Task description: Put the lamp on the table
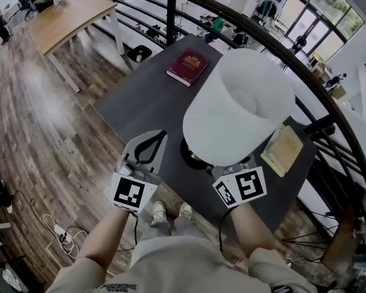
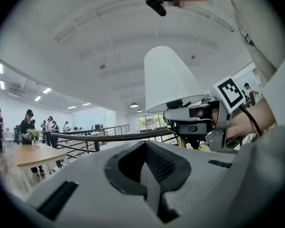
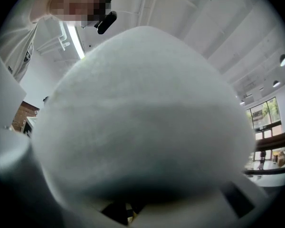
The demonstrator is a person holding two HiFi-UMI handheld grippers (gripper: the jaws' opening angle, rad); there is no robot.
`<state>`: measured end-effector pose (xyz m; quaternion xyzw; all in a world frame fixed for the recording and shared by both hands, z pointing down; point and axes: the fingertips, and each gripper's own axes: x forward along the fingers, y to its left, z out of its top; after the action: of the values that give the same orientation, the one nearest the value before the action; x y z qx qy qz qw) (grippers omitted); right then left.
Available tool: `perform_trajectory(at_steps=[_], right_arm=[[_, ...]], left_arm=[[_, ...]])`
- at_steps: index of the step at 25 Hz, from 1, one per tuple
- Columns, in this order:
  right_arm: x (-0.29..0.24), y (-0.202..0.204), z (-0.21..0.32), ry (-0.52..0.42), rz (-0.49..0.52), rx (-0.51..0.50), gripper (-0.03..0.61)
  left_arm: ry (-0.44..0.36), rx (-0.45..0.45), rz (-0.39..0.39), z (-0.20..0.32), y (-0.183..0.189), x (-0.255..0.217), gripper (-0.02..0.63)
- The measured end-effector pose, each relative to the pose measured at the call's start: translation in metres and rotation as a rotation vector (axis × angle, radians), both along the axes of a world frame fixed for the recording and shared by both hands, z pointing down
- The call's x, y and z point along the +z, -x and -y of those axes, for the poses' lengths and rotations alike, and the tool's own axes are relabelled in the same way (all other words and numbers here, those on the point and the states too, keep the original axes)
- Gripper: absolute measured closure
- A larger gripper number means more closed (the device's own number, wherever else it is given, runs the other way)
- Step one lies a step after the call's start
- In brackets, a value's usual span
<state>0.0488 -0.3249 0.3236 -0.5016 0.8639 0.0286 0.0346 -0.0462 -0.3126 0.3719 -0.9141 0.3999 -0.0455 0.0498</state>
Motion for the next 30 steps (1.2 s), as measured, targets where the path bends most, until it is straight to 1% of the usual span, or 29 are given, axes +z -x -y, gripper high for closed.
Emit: perform_trajectory(at_steps=[3, 7, 13, 17, 19, 23, 26, 30], right_arm=[[0.007, -0.003, 0.037, -0.015, -0.003, 0.009, 0.494], [0.022, -0.006, 0.083, -0.043, -0.018, 0.028, 0.494], [0.06, -0.014, 0.149, -0.062, -0.03, 0.051, 0.494], [0.084, -0.018, 0.179, -0.072, -0.048, 0.064, 0.494], [0.096, -0.022, 0.194, -0.075, -0.049, 0.08, 0.494], [0.124, -0.032, 0.221, -0.03, -0.041, 0.126, 0.494], [0.148, -0.037, 0.235, 0.0, -0.042, 0.149, 0.494], [0.179, -0.034, 0.249, 0.005, -0.078, 0.142, 0.494]], left_arm=[[-0.015, -0.003, -0.02, 0.035, -0.006, 0.003, 0.609], [-0.043, -0.008, -0.024, 0.073, -0.02, 0.01, 0.609], [-0.05, -0.089, -0.037, 0.139, -0.02, 0.039, 0.609], [-0.02, -0.09, -0.026, 0.17, -0.029, 0.076, 0.609], [0.008, -0.093, -0.024, 0.185, -0.032, 0.097, 0.609], [0.074, -0.117, -0.029, 0.208, -0.036, 0.137, 0.609], [0.084, -0.096, -0.013, 0.215, -0.045, 0.16, 0.609], [0.1, -0.087, -0.001, 0.224, -0.05, 0.187, 0.609]])
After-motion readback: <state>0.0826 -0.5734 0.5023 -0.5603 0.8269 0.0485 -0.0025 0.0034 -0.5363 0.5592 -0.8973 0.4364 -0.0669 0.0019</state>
